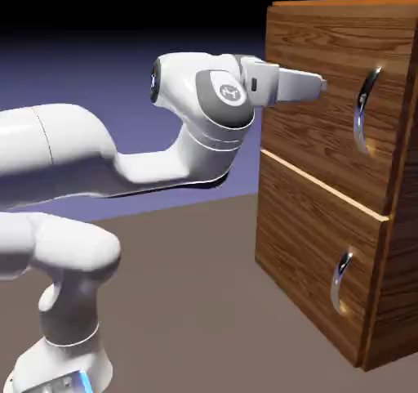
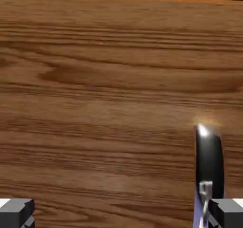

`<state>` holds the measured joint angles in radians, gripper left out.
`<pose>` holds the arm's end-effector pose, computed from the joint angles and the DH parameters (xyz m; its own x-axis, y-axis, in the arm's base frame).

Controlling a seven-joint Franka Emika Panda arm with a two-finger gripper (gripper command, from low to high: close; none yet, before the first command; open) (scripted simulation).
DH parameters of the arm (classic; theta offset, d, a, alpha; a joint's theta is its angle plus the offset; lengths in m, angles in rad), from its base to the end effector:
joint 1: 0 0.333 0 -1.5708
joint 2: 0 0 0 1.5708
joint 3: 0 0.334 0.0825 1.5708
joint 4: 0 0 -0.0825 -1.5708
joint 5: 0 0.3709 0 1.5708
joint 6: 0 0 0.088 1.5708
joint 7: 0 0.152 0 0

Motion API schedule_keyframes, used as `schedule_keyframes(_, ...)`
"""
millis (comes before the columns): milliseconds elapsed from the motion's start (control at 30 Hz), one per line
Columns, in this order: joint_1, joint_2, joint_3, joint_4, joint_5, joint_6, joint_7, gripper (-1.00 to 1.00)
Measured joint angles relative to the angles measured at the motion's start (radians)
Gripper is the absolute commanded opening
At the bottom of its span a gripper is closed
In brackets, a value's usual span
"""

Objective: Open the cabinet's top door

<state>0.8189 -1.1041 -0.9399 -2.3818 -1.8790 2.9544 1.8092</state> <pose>0.3811 -0.1347 0.6312 0.0821 -0.6667 0.7408 0.0122 -0.7426 -0.6697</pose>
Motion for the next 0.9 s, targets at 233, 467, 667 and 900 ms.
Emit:
schedule_keyframes(233,0.131,-0.087,-0.152,0.069,-0.304,-0.013,0.173,0.00)
schedule_keyframes(467,0.305,-0.097,-0.239,0.187,-0.417,-0.055,0.220,0.00)
schedule_keyframes(667,0.238,-0.121,-0.178,0.099,-0.448,-0.152,0.272,-1.00)
schedule_keyframes(900,-0.003,-0.176,0.018,-0.154,-0.410,-0.358,0.366,-1.00)
